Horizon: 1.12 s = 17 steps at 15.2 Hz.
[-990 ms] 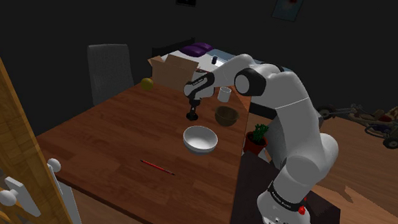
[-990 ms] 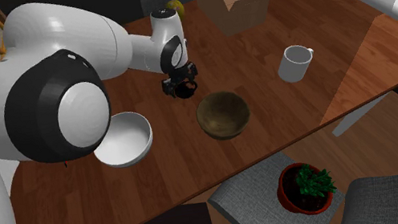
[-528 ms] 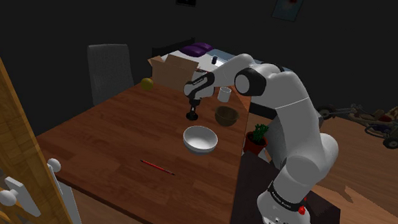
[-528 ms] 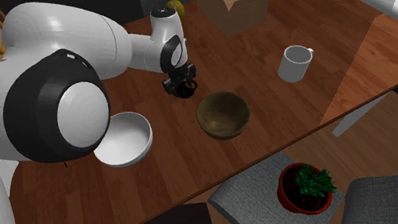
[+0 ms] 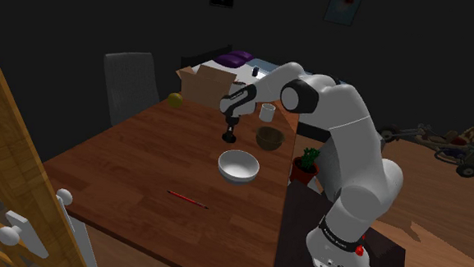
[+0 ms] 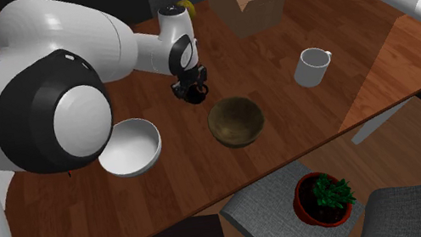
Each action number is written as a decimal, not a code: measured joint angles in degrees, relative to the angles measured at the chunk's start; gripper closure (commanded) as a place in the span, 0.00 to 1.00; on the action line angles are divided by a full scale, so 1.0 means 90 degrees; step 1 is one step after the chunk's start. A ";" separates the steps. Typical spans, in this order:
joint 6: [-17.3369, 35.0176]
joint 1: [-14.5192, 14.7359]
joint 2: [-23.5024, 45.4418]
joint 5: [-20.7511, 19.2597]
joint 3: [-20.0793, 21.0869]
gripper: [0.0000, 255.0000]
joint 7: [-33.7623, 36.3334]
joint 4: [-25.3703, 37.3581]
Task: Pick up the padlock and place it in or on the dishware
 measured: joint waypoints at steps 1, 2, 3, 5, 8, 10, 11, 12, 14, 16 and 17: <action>-0.0051 0.0009 -0.0045 -0.0009 -0.0008 1.00 0.0011 0.0006; -0.0101 0.0019 -0.0094 -0.0017 -0.0014 1.00 0.0022 0.0007; -0.0166 0.0014 -0.0144 -0.0026 -0.0023 1.00 0.0017 0.0022; -0.0280 0.0023 -0.0248 -0.0044 -0.0041 1.00 0.0027 0.0032; -0.0426 0.0045 -0.0437 -0.0072 -0.0065 1.00 0.0042 -0.0010; -0.0543 0.0055 -0.0553 -0.0092 -0.0083 1.00 0.0052 -0.0008; -0.0586 0.0064 -0.0600 -0.0100 -0.0089 1.00 0.0061 -0.0011; -0.0640 0.0068 -0.0642 -0.0109 -0.0096 1.00 0.0066 0.0000; -0.0758 0.0077 -0.0748 -0.0128 -0.0111 1.00 0.0076 0.0013; -0.0881 0.0075 -0.0830 -0.0144 -0.0126 1.00 0.0076 0.0055; -0.0927 0.0078 -0.0889 -0.0153 -0.0134 1.00 0.0076 0.0042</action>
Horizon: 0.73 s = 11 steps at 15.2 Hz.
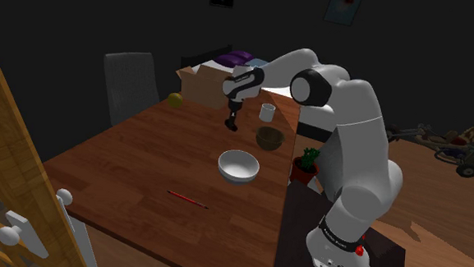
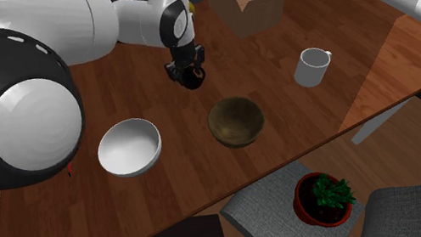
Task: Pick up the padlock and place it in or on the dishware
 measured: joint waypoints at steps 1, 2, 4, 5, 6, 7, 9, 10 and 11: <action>-0.0052 0.0007 -0.0042 -0.0008 -0.0006 1.00 0.0009 0.0011; -0.0102 0.0010 -0.0083 -0.0016 -0.0011 1.00 0.0012 0.0019; -0.0237 0.0013 -0.0163 -0.0033 -0.0024 1.00 0.0021 0.0077; -0.0301 0.0023 -0.0212 -0.0044 -0.0030 1.00 0.0034 0.0090; -0.0355 0.0030 -0.0266 -0.0054 -0.0036 1.00 0.0040 0.0091; -0.0427 0.0035 -0.0296 -0.0063 -0.0041 1.00 0.0051 0.0134; -0.0549 0.0040 -0.0383 -0.0080 -0.0052 1.00 0.0058 0.0169; -0.0618 0.0039 -0.0404 -0.0086 -0.0057 1.00 0.0062 0.0218; -0.0692 0.0036 -0.0455 -0.0095 -0.0065 1.00 0.0058 0.0242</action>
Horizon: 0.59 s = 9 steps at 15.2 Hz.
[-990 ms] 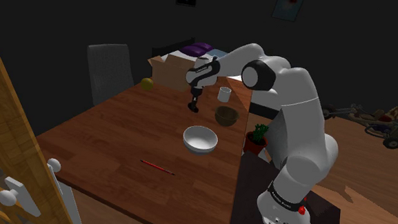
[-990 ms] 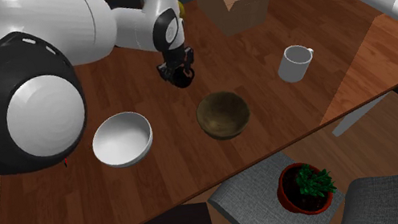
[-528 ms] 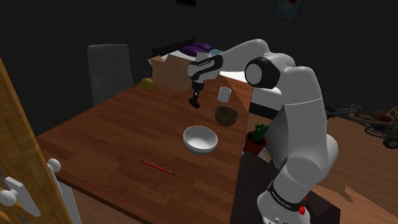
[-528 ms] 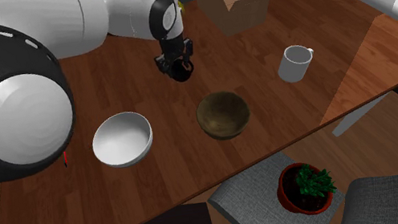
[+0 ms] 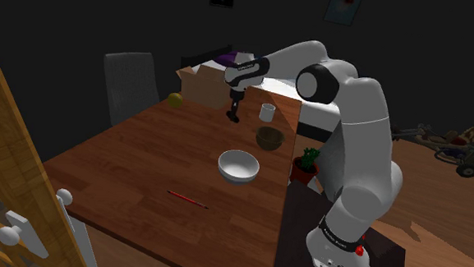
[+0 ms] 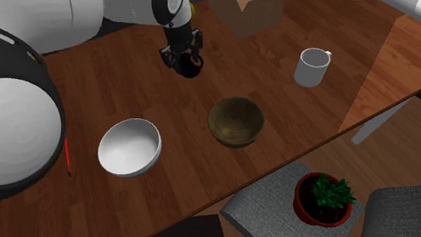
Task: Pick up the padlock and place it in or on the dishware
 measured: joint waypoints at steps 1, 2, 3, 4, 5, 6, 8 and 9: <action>-0.0073 0.0003 -0.0021 -0.0007 -0.0004 1.00 0.0010 0.0054; -0.0143 0.0001 -0.0040 -0.0013 -0.0007 1.00 0.0012 0.0105; -0.0183 0.0003 -0.0064 -0.0018 -0.0010 1.00 0.0016 0.0122; -0.0139 -0.0009 -0.0156 -0.0024 -0.0023 1.00 -0.0021 -0.0015; -0.0086 -0.0050 -0.0274 -0.0029 -0.0047 1.00 -0.0096 -0.0188; 0.0016 -0.0086 -0.0439 -0.0041 -0.0078 1.00 -0.0178 -0.0456; 0.0215 -0.0171 -0.0779 -0.0063 -0.0144 1.00 -0.0363 -0.0997; 0.0305 -0.0225 -0.0927 -0.0071 -0.0180 1.00 -0.0467 -0.1232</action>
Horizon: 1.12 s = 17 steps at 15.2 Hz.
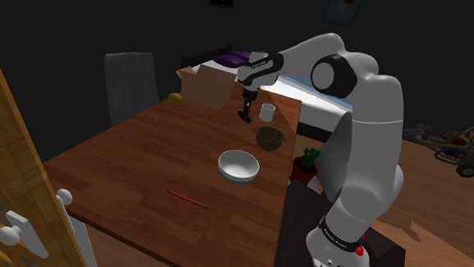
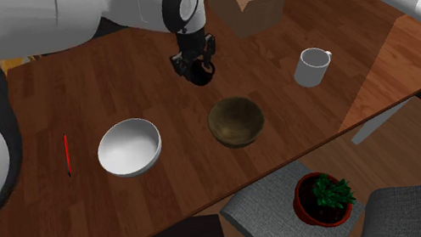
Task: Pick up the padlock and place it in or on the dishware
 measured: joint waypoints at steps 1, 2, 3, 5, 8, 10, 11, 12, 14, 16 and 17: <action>0.0069 -0.0042 -0.0163 -0.0016 -0.0036 1.00 -0.0088 -0.0232; 0.0147 -0.0072 -0.0300 -0.0032 -0.0067 1.00 -0.0155 -0.0444; 0.0197 -0.0132 -0.0490 -0.0055 -0.0115 1.00 -0.0270 -0.0687; 0.0353 -0.0256 -0.0761 -0.0079 -0.0204 1.00 -0.0496 -0.1111; 0.0498 -0.0404 -0.1211 -0.0158 -0.0341 1.00 -0.0778 -0.1699; 0.0600 -0.0554 -0.1395 -0.0180 -0.0448 1.00 -0.1035 -0.1984; 0.0645 -0.0632 -0.1527 -0.0204 -0.0512 1.00 -0.1170 -0.2157; 0.0717 -0.0681 -0.1598 -0.0214 -0.0551 1.00 -0.1261 -0.2296; 0.0853 -0.0716 -0.1564 -0.0188 -0.0565 1.00 -0.1336 -0.2404; 0.1015 -0.0736 -0.1491 -0.0147 -0.0561 1.00 -0.1389 -0.2501; 0.1088 -0.0749 -0.1439 -0.0120 -0.0557 1.00 -0.1418 -0.2526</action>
